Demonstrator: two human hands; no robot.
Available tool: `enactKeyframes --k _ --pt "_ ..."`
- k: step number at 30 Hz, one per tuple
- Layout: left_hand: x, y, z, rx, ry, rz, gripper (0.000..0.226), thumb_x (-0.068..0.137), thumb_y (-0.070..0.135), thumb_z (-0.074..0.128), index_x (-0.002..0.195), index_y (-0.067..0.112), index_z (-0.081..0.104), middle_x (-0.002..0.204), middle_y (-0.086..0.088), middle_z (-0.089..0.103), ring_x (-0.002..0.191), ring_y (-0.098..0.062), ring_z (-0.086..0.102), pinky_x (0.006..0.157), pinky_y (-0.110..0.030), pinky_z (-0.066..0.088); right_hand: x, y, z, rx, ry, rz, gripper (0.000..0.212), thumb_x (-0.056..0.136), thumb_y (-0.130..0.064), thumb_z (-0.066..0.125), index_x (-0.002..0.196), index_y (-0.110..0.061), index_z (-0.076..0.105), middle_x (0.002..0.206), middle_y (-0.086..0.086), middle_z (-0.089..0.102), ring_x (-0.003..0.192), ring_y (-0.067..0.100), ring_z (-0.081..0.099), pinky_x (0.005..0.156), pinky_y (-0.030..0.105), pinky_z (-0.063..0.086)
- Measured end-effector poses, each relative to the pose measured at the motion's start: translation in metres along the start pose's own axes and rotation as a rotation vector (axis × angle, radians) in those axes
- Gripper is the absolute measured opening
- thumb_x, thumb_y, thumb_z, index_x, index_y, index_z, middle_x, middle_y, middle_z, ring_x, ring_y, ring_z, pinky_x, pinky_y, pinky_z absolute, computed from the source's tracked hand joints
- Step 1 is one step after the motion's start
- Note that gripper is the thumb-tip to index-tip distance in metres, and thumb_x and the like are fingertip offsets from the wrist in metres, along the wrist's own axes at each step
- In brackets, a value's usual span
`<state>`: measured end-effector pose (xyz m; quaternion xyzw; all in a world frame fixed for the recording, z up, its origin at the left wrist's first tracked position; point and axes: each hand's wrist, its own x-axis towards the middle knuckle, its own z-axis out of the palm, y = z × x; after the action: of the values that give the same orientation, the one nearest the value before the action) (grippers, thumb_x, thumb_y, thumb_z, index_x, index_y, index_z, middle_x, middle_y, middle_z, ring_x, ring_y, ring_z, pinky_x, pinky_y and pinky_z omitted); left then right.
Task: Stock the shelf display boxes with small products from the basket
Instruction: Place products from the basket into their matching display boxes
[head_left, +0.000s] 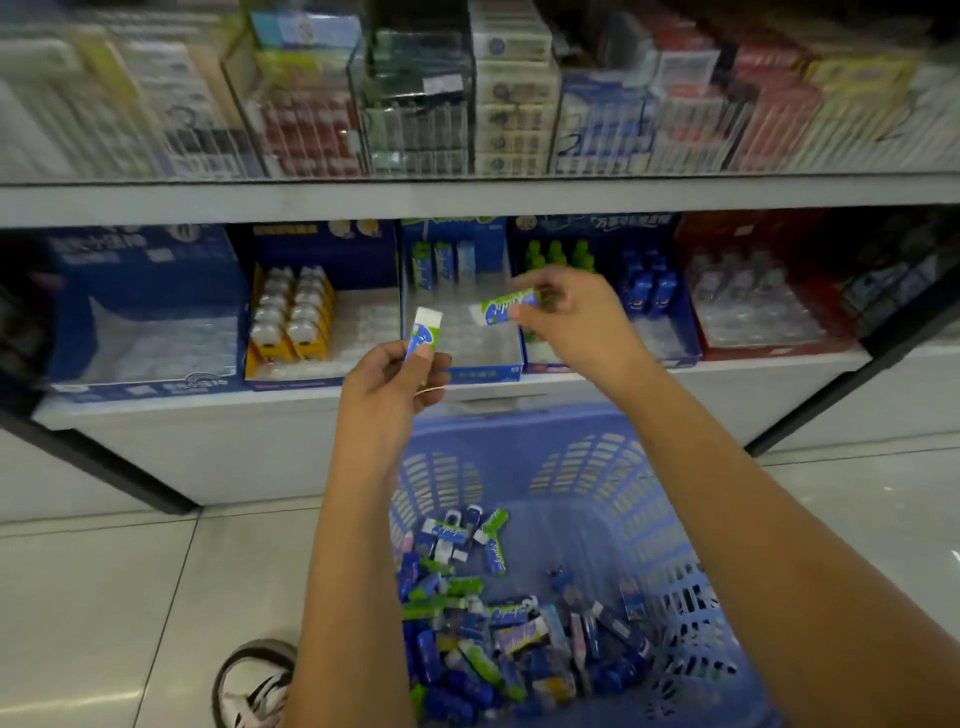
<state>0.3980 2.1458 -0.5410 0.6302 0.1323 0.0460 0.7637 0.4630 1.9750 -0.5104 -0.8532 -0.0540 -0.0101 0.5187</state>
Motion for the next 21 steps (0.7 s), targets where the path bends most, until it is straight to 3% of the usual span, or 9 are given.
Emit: enactKeyframes --k 3,7,11,14,17,21 --pt "0.008 -0.004 -0.008 -0.045 0.099 -0.03 0.015 0.097 0.013 0.052 0.105 0.005 0.061 0.088 -0.003 0.069 0.078 -0.007 0.066 0.066 -0.016 0.053 0.03 -0.009 0.01 -0.15 0.124 -0.122 0.021 0.08 -0.009 0.071 0.1 -0.008 0.069 0.086 0.005 0.068 0.075 0.009 0.059 0.067 0.01 0.045" --pt "0.014 -0.004 -0.019 -0.18 0.128 -0.083 0.014 0.097 0.009 0.051 0.088 0.011 0.062 0.09 -0.006 0.069 0.084 -0.015 0.065 0.071 -0.022 0.056 0.069 -0.011 0.034 -0.401 0.084 -0.188 0.025 0.09 -0.011 0.059 0.114 -0.007 0.065 0.116 0.013 0.066 0.108 0.024 0.06 0.091 0.02 0.041" --pt "0.016 -0.005 -0.021 -0.259 0.128 -0.096 0.011 0.096 0.008 0.051 0.094 0.007 0.061 0.095 -0.009 0.069 0.083 -0.015 0.063 0.071 -0.019 0.056 0.094 -0.007 0.049 -0.469 0.018 -0.112 0.026 0.089 -0.009 0.061 0.114 -0.003 0.061 0.115 0.015 0.065 0.109 0.025 0.06 0.096 0.028 0.044" --pt "0.019 -0.008 -0.021 -0.279 0.123 -0.106 0.014 0.096 0.008 0.051 0.102 0.002 0.062 0.097 -0.009 0.07 0.085 -0.015 0.064 0.069 -0.018 0.055 0.101 -0.009 0.052 -0.346 0.031 -0.079 0.026 0.088 -0.008 0.063 0.112 0.002 0.061 0.114 0.019 0.063 0.108 0.027 0.059 0.096 0.029 0.044" --pt "0.02 -0.011 -0.023 -0.282 0.112 -0.108 0.023 0.096 0.009 0.052 0.112 -0.004 0.06 0.098 -0.007 0.071 0.083 -0.013 0.066 0.071 -0.018 0.056 0.108 -0.013 0.053 -0.376 -0.016 -0.049 0.027 0.089 -0.013 0.062 0.114 -0.001 0.061 0.117 0.017 0.063 0.11 0.027 0.058 0.1 0.034 0.043" --pt "0.021 -0.011 -0.025 -0.314 0.106 -0.115 0.021 0.095 0.008 0.053 0.112 -0.003 0.06 0.097 -0.008 0.074 0.085 -0.013 0.07 0.072 -0.019 0.056 0.113 -0.017 0.052 -0.461 -0.078 -0.025 0.027 0.09 -0.018 0.061 0.115 -0.007 0.062 0.12 0.013 0.063 0.114 0.025 0.056 0.1 0.034 0.043"
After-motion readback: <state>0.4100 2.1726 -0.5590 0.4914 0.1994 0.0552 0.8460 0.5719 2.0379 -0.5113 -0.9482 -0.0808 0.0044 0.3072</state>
